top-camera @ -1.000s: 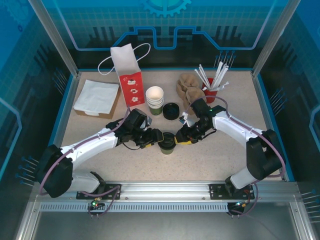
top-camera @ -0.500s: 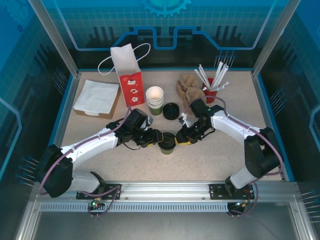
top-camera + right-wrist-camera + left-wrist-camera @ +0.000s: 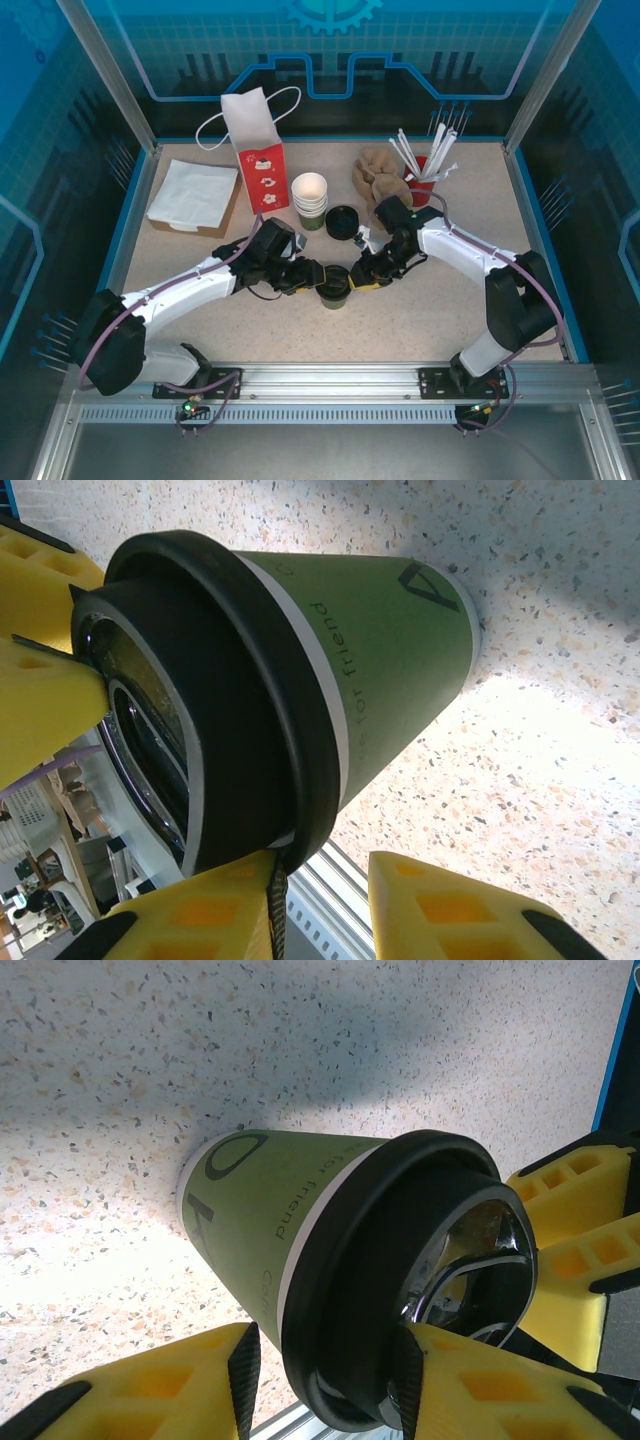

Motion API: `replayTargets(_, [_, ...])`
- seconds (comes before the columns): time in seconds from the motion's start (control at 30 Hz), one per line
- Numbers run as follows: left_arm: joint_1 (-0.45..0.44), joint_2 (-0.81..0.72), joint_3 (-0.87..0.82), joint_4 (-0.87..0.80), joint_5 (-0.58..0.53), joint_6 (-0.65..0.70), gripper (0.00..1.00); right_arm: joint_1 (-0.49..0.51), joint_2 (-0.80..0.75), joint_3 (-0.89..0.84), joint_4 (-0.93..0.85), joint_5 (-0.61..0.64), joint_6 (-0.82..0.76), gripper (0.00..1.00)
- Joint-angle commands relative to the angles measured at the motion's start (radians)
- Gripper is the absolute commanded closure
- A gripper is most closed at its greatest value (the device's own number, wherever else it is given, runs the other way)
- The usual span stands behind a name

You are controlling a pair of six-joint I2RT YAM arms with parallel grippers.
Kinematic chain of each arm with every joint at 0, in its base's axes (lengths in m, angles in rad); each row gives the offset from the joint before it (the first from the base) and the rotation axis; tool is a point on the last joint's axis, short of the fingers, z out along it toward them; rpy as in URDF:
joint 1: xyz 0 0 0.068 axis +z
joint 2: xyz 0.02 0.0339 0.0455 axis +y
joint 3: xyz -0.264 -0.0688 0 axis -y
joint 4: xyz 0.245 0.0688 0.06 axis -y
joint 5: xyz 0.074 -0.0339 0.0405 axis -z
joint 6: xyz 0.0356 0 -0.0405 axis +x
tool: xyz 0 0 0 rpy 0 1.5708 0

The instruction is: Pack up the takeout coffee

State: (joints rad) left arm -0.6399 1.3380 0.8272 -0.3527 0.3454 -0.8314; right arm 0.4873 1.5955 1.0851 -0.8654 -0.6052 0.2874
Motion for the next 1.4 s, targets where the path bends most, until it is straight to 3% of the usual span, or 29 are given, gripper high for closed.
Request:
replayTargets(0.0, [-0.004,0.023,-0.056,-0.145,-0.06,0.017,0.58,0.031,0.075,-0.05,-0.111,0.24,-0.022,0.73])
replayTargets(0.13, [-0.004,0.024,-0.045,-0.143,-0.059,0.018,0.58,0.034,0.081,-0.051,-0.115,0.253,-0.027,0.74])
replayTargets(0.3, [-0.004,0.015,-0.017,-0.134,-0.043,0.011,0.57,0.03,0.017,-0.038,-0.042,0.162,-0.01,0.71])
replayTargets(0.43, [-0.004,0.009,0.021,-0.132,-0.035,0.008,0.52,0.019,-0.053,0.003,0.013,0.088,0.003,0.6])
replayTargets(0.5, [-0.004,0.009,0.041,-0.127,-0.027,0.006,0.5,0.006,-0.094,0.013,0.043,0.062,0.024,0.5])
replayTargets(0.63, [-0.004,0.013,0.073,-0.119,-0.017,0.005,0.44,-0.031,-0.167,0.01,0.068,0.065,0.048,0.37])
replayTargets(0.87, [-0.004,0.016,0.116,-0.094,0.002,0.001,0.32,-0.044,-0.269,0.011,0.029,0.202,0.02,0.23])
replayTargets(0.9, [-0.003,0.011,0.123,-0.098,-0.002,0.004,0.31,-0.04,-0.288,0.007,0.029,0.225,0.018,0.01])
replayTargets(1.13, [0.015,-0.133,0.13,-0.189,-0.179,0.041,0.24,0.083,-0.319,0.07,-0.037,0.426,-0.035,0.0])
replayTargets(1.37, [0.059,-0.371,0.058,-0.301,-0.428,0.022,0.04,0.301,-0.178,0.211,-0.13,0.65,-0.099,0.0])
